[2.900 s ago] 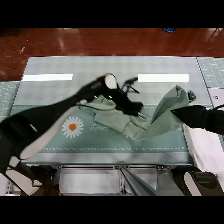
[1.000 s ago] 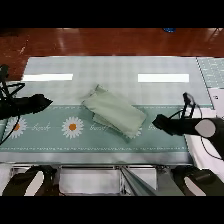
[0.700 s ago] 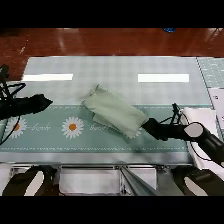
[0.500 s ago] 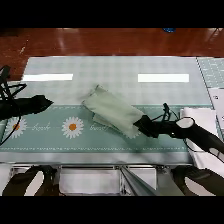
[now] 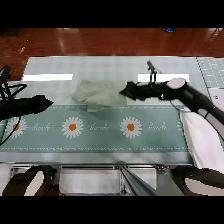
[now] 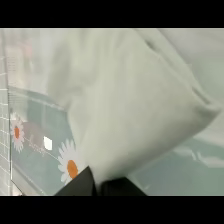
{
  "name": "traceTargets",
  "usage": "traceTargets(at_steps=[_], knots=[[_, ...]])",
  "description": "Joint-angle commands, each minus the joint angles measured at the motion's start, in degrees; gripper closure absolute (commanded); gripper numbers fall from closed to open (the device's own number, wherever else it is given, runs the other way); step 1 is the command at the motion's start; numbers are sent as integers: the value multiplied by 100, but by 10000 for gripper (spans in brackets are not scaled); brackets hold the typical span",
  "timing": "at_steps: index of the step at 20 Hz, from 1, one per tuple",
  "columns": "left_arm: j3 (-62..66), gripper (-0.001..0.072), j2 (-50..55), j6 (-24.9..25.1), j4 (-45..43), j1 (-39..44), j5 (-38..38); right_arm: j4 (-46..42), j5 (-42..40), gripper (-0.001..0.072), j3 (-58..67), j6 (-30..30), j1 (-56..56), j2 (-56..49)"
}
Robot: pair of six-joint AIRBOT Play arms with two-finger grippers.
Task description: Fold the shirts.
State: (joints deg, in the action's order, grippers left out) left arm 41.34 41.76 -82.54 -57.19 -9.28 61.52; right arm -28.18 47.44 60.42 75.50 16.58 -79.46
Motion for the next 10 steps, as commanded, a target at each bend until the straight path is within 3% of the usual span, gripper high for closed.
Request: traceTargets(at_steps=[1,5,10], knots=[[0,687,2,2,0,2,0,-1506,791,692,1821,855,-293,-59],[0,687,2,2,-2,0,0,-2063,1827,692,3250,1270,-1054,-20],[0,687,0,4,-2,2,-59,-2347,2708,692,3637,1759,-2564,527]])
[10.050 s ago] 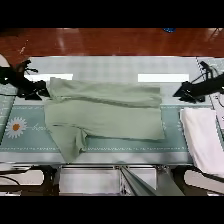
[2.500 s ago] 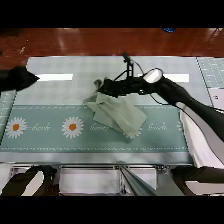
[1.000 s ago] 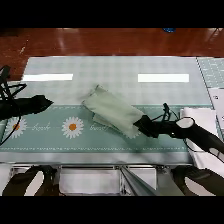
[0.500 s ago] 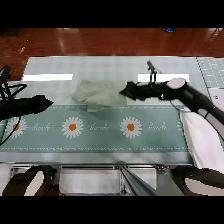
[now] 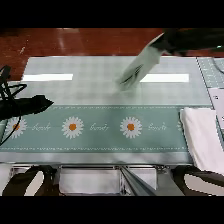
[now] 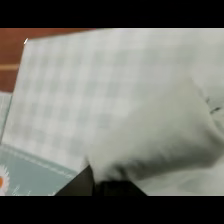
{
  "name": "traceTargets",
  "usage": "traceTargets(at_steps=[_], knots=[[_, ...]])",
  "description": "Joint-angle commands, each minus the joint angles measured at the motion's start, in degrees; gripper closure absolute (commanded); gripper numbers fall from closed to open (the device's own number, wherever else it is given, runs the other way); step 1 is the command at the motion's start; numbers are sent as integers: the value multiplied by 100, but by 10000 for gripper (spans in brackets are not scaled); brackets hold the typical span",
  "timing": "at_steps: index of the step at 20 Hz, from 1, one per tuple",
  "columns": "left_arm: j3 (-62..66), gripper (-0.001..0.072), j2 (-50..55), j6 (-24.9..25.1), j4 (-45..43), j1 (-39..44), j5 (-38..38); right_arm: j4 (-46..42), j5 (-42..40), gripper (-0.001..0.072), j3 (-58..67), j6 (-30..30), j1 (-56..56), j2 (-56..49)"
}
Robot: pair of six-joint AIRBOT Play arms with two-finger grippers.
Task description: Fold the shirts.
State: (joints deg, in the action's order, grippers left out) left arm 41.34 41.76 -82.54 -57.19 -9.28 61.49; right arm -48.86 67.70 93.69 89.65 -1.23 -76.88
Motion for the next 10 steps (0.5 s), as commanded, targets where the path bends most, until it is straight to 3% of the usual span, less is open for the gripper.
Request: traceTargets(at_steps=[1,4,10], knots=[[0,687,0,2,0,0,-125,-284,909,692,308,487,-1145,398],[0,687,0,0,2,2,-286,-431,1449,692,308,750,-2162,817],[0,687,0,0,22,2,-378,-2153,3609,693,-216,758,-3541,1759]])
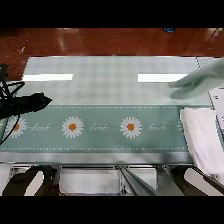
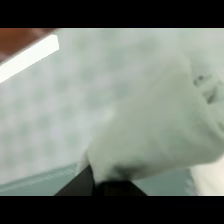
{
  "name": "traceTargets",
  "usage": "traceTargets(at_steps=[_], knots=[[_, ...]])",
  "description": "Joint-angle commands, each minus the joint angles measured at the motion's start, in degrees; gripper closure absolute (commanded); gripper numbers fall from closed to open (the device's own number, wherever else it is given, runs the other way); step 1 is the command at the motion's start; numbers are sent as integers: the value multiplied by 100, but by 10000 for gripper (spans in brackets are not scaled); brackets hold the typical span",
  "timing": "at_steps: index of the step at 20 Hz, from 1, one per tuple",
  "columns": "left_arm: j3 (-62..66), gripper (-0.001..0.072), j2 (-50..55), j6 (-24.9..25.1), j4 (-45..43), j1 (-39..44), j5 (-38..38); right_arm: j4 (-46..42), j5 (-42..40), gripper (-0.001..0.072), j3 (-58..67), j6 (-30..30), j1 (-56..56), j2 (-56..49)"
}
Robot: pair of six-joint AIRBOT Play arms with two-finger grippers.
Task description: Fold the shirts.
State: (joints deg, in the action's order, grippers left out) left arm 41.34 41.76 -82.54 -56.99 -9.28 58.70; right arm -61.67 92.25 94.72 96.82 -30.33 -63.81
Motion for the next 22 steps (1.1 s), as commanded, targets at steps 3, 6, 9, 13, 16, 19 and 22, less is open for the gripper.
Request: traceTargets(at_steps=[3,6,9,13,16,19,22], knots=[[0,687,-2,0,39,2,-225,-1213,1423,692,-1550,-55,-1255,1272],[0,687,-2,2,66,44,-247,-2728,1427,692,-2975,-7,-1969,2271],[0,687,0,4,63,348,-389,-4240,1416,691,-4148,-155,-2734,3121],[4,687,20,378,61,684,-817,-3748,1215,295,-5141,-170,-2955,3421],[208,687,98,411,39,654,-962,-3206,876,296,-4883,-216,-2955,2909],[1008,687,459,411,39,656,-855,-1237,232,598,-3908,-234,-2955,2129],[2417,688,1235,538,39,675,-358,1978,-970,692,-3132,-726,-2326,1357]])
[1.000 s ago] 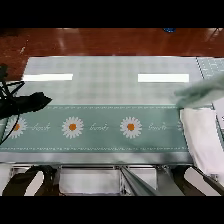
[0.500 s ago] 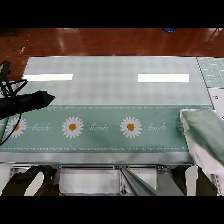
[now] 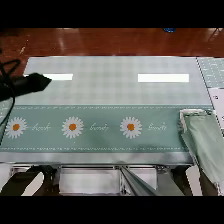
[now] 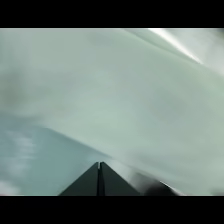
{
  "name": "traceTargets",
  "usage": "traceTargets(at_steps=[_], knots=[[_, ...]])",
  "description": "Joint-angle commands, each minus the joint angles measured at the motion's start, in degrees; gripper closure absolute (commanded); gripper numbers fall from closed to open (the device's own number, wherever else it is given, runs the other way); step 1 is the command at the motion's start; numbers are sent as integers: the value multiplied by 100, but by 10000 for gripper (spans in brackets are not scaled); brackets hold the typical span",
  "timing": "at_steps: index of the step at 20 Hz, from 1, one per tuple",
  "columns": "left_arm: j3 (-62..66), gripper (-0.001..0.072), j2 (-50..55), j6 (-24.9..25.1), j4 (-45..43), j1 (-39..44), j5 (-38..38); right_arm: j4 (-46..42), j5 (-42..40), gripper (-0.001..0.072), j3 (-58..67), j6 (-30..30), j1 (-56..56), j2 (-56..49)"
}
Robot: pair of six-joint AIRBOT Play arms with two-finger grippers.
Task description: Fold the shirts.
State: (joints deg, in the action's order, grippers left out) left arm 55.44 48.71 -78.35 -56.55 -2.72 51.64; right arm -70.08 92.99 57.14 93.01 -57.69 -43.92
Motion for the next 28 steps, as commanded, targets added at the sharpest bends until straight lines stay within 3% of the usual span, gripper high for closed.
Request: traceTargets(at_steps=[1,3,6,8,10,11,15,28], knots=[[1480,689,848,111,-2,87,501,3274,-1379,692,796,-553,962,-859],[2365,689,1552,-37,-7,396,1023,2968,-1727,692,1156,-835,2485,-1373],[2992,689,2227,-61,-289,876,1945,1541,-2000,692,1635,-901,4865,-2212],[2804,688,2249,-321,-1117,925,1878,223,-2079,692,1899,-1019,5989,-2658],[2494,688,2295,-990,-2280,758,1812,-1587,-2181,692,1910,-72,6465,-2981],[2317,688,2332,-1167,-2479,636,1952,-2004,-2129,692,1908,144,6470,-3130],[1742,687,2354,-1172,-2433,446,2035,-2033,-2173,692,1910,212,6347,-3292],[1738,687,2391,-1088,-2428,452,2044,-2031,-2159,692,1910,186,6347,-3294]])
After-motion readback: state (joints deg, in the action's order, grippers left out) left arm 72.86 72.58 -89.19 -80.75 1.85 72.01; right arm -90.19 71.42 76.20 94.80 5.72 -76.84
